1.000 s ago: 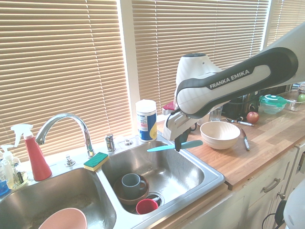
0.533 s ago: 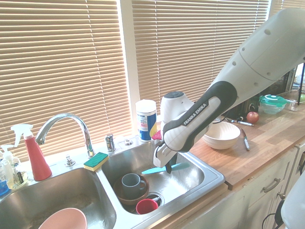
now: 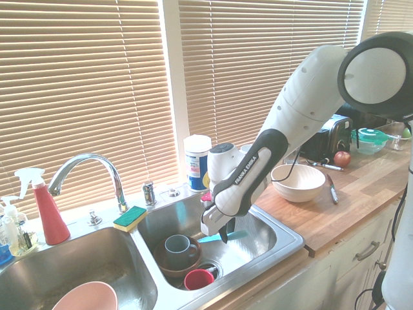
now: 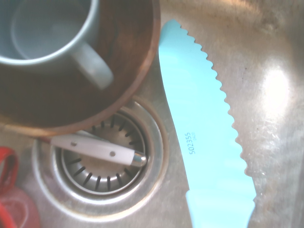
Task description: Put the knife into the sink
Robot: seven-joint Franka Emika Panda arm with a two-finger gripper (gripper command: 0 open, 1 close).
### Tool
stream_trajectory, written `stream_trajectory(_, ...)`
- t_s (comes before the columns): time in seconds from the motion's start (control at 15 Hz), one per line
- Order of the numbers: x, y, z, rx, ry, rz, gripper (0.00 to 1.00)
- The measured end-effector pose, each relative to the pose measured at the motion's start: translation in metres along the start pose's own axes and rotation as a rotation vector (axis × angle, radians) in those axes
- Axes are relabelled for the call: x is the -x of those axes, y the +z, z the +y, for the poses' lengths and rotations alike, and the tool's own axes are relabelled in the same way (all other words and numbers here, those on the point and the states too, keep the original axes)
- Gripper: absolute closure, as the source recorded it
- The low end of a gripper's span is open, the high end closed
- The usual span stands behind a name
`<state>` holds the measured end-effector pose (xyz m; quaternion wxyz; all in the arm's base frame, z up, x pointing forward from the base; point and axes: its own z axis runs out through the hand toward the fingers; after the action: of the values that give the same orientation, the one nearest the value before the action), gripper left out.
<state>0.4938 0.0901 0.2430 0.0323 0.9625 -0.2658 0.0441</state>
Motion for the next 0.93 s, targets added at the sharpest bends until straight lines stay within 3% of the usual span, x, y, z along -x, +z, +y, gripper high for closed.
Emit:
stream_trajectory(0.47, 0.009, 0.048, -0.002, 0.042, 0.035, -0.036, 1.0)
stream_trajectory(0.53, 0.012, 0.054, -0.002, 0.045, 0.038, -0.043, 0.0)
stream_trajectory(0.93, 0.015, 0.063, 0.002, 0.053, 0.062, -0.066, 0.0)
